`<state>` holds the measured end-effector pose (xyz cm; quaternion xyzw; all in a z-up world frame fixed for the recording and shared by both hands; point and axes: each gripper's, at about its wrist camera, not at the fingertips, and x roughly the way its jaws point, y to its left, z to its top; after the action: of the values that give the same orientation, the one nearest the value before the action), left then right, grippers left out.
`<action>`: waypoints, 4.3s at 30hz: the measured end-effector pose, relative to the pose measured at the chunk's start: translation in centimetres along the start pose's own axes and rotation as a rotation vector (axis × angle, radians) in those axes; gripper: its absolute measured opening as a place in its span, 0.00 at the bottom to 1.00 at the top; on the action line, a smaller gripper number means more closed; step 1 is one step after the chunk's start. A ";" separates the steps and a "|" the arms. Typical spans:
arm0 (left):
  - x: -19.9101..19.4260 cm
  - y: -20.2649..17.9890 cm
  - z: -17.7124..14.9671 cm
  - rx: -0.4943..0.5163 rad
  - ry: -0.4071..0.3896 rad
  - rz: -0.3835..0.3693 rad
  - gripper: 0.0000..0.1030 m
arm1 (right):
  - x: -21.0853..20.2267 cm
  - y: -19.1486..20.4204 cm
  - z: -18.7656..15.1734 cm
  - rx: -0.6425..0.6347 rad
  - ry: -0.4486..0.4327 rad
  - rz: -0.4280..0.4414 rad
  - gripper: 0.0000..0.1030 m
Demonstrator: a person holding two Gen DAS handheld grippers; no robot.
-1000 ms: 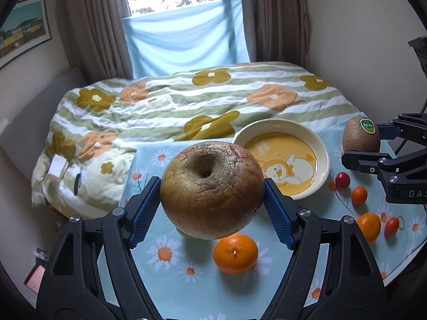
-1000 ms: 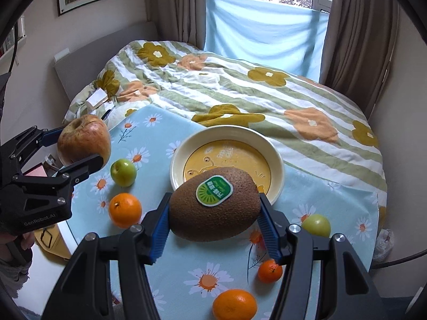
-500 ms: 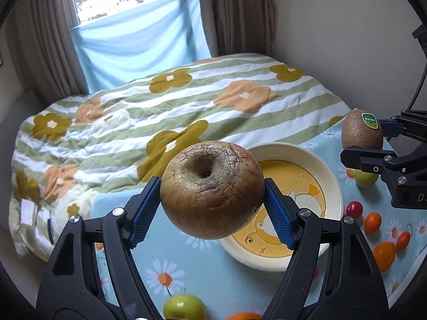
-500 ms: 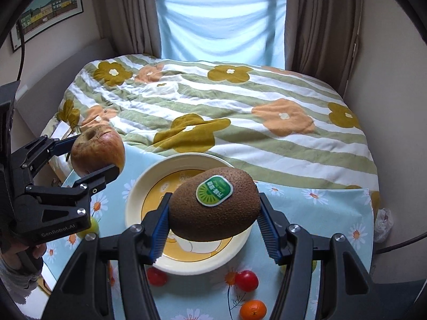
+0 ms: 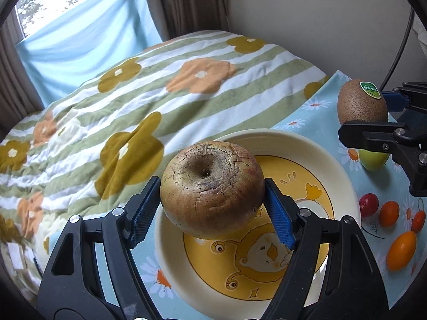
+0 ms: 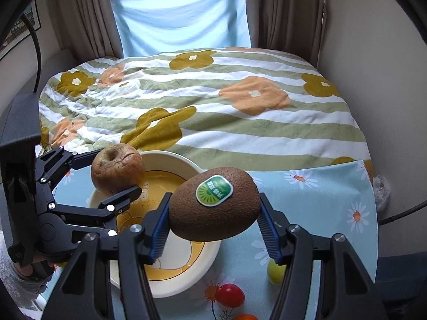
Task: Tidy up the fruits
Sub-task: 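Carry the wrinkled apple into the cream bowl and open the left tool, then lower the kiwi into the bowl beside the apple and open the right tool, then grasp the large orange with the left tool while the right tool grasps another orange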
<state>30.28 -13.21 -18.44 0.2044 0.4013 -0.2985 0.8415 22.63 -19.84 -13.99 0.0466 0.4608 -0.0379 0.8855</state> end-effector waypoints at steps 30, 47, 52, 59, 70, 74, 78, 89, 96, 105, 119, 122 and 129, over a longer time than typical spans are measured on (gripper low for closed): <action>-5.4 4.2 -2.6 -0.105 -0.007 0.031 1.00 | 0.8 1.0 -0.3 -0.105 0.037 0.053 0.54; -5.7 5.7 -6.4 -0.146 0.052 0.100 1.00 | 6.4 4.7 -2.1 -0.346 0.095 0.091 0.54; -5.6 5.4 -6.6 -0.139 0.054 0.116 1.00 | 6.8 4.5 -2.3 -0.341 0.100 0.069 0.55; -5.8 5.1 -6.5 -0.121 0.056 0.133 1.00 | 5.7 4.7 -2.5 -0.308 0.022 0.117 1.00; -8.6 4.0 -6.1 -0.128 0.026 0.171 1.00 | 2.4 4.5 -2.1 -0.312 -0.023 0.127 1.00; -10.5 3.2 -5.7 -0.136 0.003 0.191 1.00 | 0.3 4.3 -2.0 -0.307 -0.046 0.138 1.00; -12.5 2.2 -5.4 -0.144 -0.018 0.211 1.00 | -2.5 4.1 -2.1 -0.322 -0.085 0.139 1.00; -19.5 -1.8 -6.1 -0.211 -0.089 0.265 1.00 | -10.9 1.8 -4.5 -0.346 -0.153 0.163 1.00; -23.1 -5.3 -9.3 -0.236 -0.093 0.320 1.00 | -15.6 -1.1 -7.8 -0.335 -0.154 0.157 1.00; -23.4 -8.3 -15.4 -0.279 -0.031 0.371 1.00 | -16.5 -2.9 -13.2 -0.302 -0.104 0.089 1.00; -18.4 -8.1 -19.5 -0.252 -0.003 0.330 1.00 | -11.7 -1.9 -20.5 -0.191 -0.038 0.049 1.00; -16.8 -7.6 -19.8 -0.241 0.011 0.308 1.00 | -10.4 -1.3 -21.6 -0.180 -0.031 0.035 1.00; -13.7 -6.7 -19.9 -0.235 0.060 0.262 1.00 | -8.1 -0.6 -22.5 -0.149 -0.005 0.023 1.00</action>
<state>7.98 -1.89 -20.02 0.1641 0.4284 -0.1312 0.8788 -0.32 -17.57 -20.20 -0.0141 0.4594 0.0066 0.8881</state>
